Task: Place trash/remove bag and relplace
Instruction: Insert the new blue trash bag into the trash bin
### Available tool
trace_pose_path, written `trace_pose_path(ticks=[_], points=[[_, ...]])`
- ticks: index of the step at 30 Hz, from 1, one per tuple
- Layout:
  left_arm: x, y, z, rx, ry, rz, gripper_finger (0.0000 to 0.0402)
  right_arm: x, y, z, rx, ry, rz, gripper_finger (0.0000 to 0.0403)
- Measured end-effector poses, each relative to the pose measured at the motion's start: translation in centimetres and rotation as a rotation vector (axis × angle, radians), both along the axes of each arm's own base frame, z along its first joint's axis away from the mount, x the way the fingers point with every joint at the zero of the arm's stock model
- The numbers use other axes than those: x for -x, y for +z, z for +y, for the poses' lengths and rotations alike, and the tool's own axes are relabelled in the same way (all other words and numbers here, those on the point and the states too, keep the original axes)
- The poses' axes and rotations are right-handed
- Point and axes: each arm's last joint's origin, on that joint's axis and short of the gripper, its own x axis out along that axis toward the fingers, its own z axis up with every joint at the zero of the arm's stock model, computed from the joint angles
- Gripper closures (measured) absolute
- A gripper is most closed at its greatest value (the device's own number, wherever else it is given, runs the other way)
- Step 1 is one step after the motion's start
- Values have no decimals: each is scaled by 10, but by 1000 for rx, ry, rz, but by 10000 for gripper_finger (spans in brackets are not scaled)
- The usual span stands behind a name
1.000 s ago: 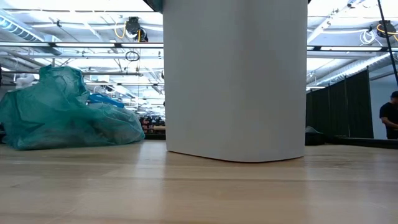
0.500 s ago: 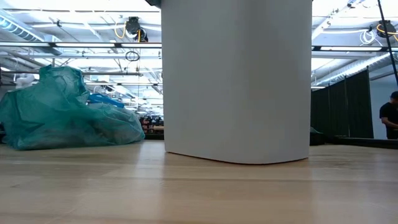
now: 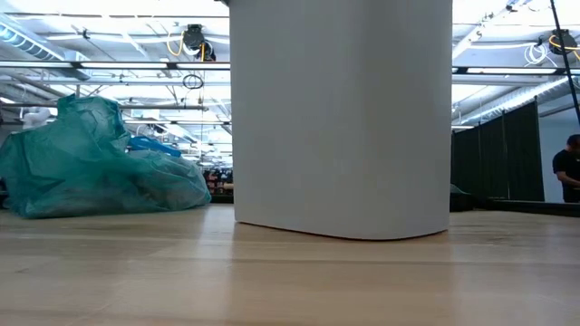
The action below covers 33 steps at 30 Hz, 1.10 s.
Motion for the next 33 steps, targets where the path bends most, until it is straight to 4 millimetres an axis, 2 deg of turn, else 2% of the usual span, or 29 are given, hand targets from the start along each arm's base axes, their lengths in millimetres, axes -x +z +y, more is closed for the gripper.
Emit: trace_pose_path(ticks=[7, 13, 20, 33], points=[[2, 2, 0, 2, -2, -4, 401, 12, 12, 11, -1, 21, -58, 310], [7, 26, -5, 24, -40, -85, 401, 13, 13, 13, -19, 16, -59, 258], [17, 39, -17, 63, -92, -124, 401, 15, 14, 13, -22, 12, -64, 248], [33, 38, -28, 102, -38, -64, 401, 29, 25, 16, -9, 2, -124, 248]])
